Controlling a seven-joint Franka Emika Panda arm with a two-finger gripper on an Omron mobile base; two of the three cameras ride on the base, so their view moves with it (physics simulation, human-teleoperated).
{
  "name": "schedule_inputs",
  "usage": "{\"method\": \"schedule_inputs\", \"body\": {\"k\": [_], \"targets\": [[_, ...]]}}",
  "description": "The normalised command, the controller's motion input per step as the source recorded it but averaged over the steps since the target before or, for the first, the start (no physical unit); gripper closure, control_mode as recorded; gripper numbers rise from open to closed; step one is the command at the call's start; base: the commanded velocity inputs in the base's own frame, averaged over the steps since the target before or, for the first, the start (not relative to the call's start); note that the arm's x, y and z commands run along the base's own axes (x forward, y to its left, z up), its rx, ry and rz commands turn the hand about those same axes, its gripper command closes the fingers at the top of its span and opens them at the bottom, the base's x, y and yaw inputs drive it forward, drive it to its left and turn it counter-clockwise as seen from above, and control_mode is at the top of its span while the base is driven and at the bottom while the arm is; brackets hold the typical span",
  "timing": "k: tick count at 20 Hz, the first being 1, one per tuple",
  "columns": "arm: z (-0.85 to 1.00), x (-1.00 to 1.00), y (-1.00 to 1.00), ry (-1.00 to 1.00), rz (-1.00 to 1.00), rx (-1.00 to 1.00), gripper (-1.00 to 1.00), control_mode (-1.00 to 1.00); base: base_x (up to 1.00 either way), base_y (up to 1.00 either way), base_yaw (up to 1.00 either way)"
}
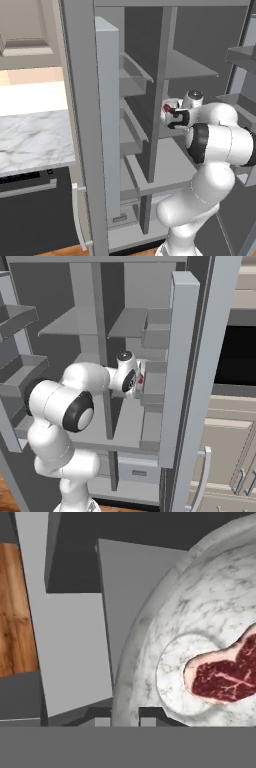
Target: Place one of the steaks on the plate and the other in the bowl. Then place the bowl in the fridge.
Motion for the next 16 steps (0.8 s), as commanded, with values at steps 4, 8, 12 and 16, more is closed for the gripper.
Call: {"method": "schedule_inputs", "body": {"k": [4, 8, 12, 16], "targets": [[-0.05, 0.27, -0.01, 0.0, 0.02, 0.0, 1.0, -1.0, 0.0, 0.0, 0.0], [-0.09, 0.32, -0.17, 0.0, 0.03, 0.0, 1.0, -1.0, 0.0, 0.0, 0.0], [-0.12, 0.27, -0.2, 0.0, 0.01, 0.0, 1.0, -1.0, 0.0, 0.0, 0.0], [-0.2, 0.21, -0.17, 0.0, 0.01, 0.0, 1.0, -1.0, 0.0, 0.0, 0.0]]}}
